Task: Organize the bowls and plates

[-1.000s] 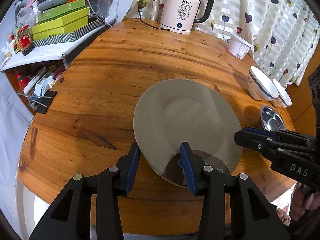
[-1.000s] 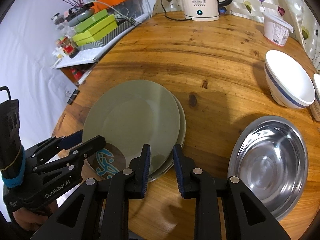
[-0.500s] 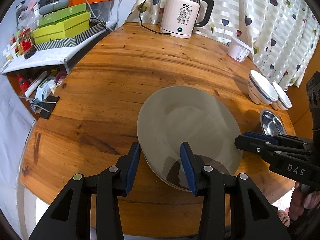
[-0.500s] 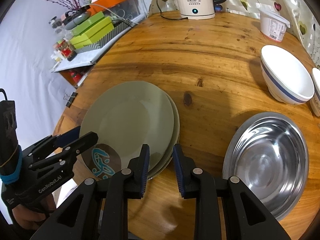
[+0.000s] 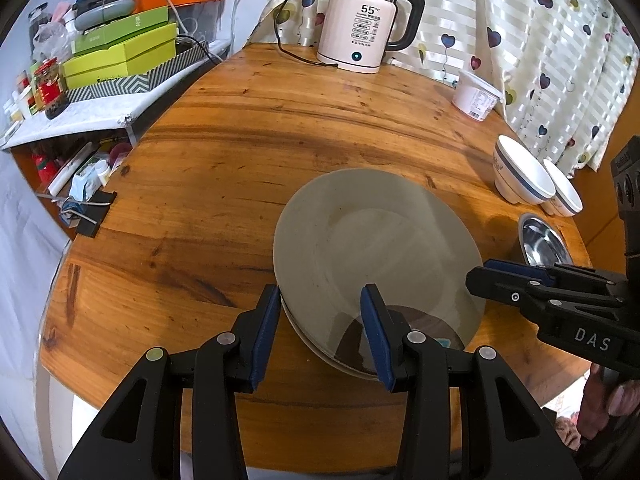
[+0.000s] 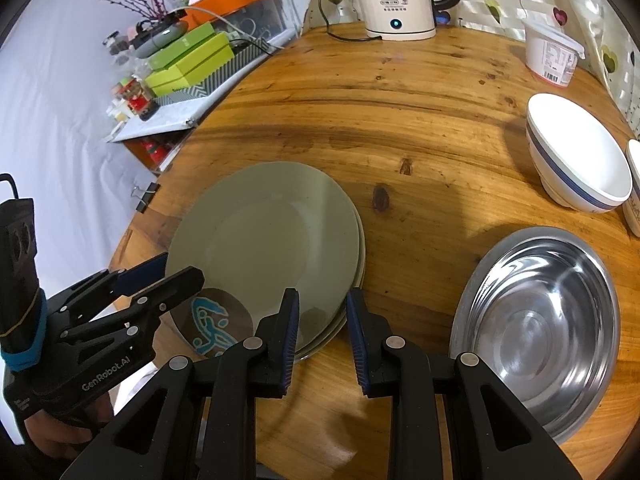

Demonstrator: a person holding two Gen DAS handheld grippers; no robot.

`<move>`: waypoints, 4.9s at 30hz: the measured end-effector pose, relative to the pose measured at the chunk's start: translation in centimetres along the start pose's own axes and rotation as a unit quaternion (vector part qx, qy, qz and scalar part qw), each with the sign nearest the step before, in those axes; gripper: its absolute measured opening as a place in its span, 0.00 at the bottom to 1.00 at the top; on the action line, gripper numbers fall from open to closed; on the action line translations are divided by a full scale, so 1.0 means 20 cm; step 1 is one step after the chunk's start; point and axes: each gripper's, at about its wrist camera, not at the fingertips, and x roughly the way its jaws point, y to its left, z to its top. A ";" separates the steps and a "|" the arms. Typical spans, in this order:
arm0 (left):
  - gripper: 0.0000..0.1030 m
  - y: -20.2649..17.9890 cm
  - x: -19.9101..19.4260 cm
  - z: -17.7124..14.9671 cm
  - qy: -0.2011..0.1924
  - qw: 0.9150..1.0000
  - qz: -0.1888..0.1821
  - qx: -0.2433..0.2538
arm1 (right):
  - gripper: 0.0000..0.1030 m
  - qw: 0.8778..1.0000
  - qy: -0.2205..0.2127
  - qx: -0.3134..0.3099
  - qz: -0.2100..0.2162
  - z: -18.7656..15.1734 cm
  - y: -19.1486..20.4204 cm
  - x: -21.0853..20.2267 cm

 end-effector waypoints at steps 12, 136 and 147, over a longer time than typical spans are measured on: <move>0.42 0.01 0.00 0.01 -0.005 1.000 0.004 -0.006 | 0.23 1.000 -0.006 0.002 0.003 0.01 0.00 -0.02; 0.54 -0.52 0.03 0.31 -0.013 0.995 -0.069 0.070 | 0.13 0.982 -0.075 0.165 -0.058 -0.31 -0.91 -0.49; 0.54 -0.74 0.12 0.43 0.004 0.989 -0.115 0.090 | 0.21 0.978 -0.118 0.166 -0.049 -0.21 -0.94 -0.60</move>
